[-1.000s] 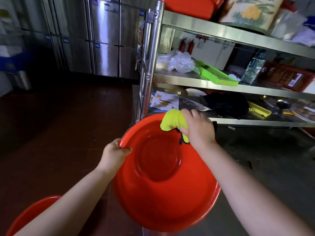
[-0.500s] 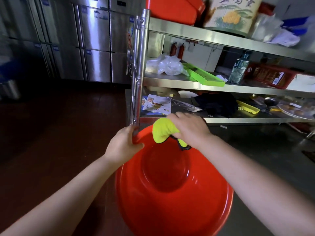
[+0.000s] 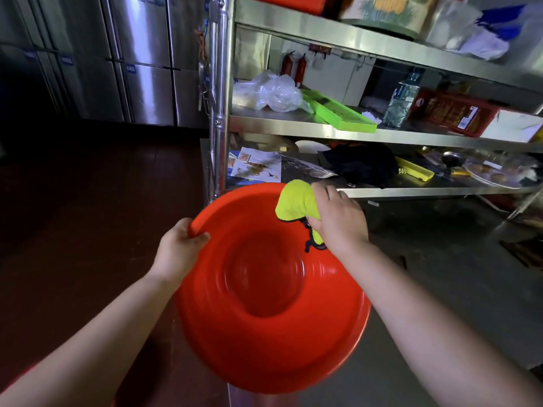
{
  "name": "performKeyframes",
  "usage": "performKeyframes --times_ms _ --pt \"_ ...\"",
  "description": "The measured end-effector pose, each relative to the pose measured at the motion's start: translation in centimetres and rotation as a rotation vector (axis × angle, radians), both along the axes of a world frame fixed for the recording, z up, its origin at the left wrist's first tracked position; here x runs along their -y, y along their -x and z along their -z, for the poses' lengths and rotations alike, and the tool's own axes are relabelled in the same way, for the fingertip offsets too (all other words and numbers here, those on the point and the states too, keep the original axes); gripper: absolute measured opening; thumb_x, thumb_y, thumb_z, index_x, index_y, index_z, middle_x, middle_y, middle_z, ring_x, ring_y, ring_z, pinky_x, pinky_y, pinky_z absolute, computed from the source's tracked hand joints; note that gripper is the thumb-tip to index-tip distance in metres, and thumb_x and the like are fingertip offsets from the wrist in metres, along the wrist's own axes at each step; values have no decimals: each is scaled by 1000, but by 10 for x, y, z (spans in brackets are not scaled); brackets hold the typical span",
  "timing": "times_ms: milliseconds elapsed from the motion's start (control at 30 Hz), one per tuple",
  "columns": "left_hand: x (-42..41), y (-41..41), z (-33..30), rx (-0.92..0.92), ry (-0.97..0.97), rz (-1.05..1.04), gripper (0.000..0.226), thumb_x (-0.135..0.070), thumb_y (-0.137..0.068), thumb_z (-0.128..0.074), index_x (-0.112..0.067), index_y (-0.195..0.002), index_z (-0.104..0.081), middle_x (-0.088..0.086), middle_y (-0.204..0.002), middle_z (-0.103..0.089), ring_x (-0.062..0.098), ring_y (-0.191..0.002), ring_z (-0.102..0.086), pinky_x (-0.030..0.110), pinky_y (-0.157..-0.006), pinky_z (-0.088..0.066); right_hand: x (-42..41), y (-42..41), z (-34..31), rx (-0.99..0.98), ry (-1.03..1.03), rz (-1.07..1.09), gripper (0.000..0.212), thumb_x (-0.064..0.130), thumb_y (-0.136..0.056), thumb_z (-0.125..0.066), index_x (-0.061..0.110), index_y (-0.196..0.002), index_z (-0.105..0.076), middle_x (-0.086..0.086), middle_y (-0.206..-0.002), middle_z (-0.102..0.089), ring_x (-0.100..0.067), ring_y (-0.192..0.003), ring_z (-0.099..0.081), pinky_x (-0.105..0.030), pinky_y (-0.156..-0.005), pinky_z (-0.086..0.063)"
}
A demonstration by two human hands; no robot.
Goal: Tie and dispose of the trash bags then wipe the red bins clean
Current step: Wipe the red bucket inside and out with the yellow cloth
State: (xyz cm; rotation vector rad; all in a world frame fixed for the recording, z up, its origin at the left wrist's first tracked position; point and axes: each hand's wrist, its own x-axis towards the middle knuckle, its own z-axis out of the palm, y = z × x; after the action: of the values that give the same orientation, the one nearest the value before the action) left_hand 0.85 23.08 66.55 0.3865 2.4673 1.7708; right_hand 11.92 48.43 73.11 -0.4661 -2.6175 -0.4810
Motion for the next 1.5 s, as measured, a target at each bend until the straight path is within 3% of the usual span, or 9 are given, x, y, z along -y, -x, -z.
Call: performKeyframes --times_ms 233,400,500,600,767,933,1067,1300,1500 --pt "11 -11 -1 -28 117 -18 14 -19 -80 -67 -19 -91 -59 6 -79 -65 25 -72 -65 46 -72 -56 5 -3 -6 31 11 -65 64 33 -81 -68 14 -135 -38 -8 -116 -55 -29 -97 -58 -39 -78 -44" --pt "-10 -10 -37 -244 354 230 49 -20 -71 -72 -27 -116 -55 -4 -82 -63 19 -75 -62 27 -65 -50 25 5 -18 73 -200 -367 71 23 -71 -76 14 -136 -47 -7 -112 -61 -30 -93 -60 -39 -78 -49" --pt "-22 -13 -41 -205 276 313 25 -11 -78 -65 -26 -97 -58 -6 -65 -57 12 -56 -57 11 -47 -39 33 11 -14 71 -189 -419 79 12 -77 -70 25 -145 -35 -6 -132 -53 -30 -110 -55 -41 -87 -46" --pt "-17 -11 -33 -91 155 283 24 -4 -78 -64 -26 -87 -61 0 -68 -63 10 -55 -60 21 -54 -50 25 7 -7 17 -210 -393 78 3 -77 -65 30 -144 -36 -9 -140 -49 -31 -124 -50 -42 -94 -45" --pt "11 -4 -18 103 -72 73 28 5 -79 -61 -22 -87 -61 18 -86 -67 30 -73 -64 47 -74 -55 -13 -27 23 27 197 -26 82 16 -86 -63 34 -150 -15 -5 -153 -28 -29 -127 -44 -39 -86 -50" --pt "14 -6 -13 173 -176 -2 27 3 -80 -60 -24 -84 -63 12 -80 -68 22 -62 -65 35 -56 -57 -3 -42 52 -107 374 49 92 11 -78 -71 22 -151 -16 -15 -142 -37 -35 -117 -49 -43 -82 -51" --pt "11 -9 -7 285 -294 -147 25 -2 -80 -60 -27 -82 -60 14 -88 -67 35 -77 -64 48 -74 -56 2 -41 59 -109 659 165 89 14 -86 -63 23 -152 -4 -15 -139 -32 -35 -111 -52 -40 -78 -49" --pt "0 -18 9 462 -434 -414 25 -10 -80 -61 -23 -100 -55 3 -75 -57 20 -63 -53 31 -60 -46 29 -46 71 -222 944 187 75 14 -92 -53 21 -152 -8 -18 -146 -25 -35 -102 -58 -29 -76 -42" --pt "-13 -26 14 607 -447 -516 45 -16 -81 -65 -16 -125 -54 13 -108 -62 33 -95 -60 43 -89 -50 46 -59 68 -376 1074 177 63 12 -94 -51 24 -149 -24 -15 -153 -21 -32 -128 -42 -30 -96 -36"
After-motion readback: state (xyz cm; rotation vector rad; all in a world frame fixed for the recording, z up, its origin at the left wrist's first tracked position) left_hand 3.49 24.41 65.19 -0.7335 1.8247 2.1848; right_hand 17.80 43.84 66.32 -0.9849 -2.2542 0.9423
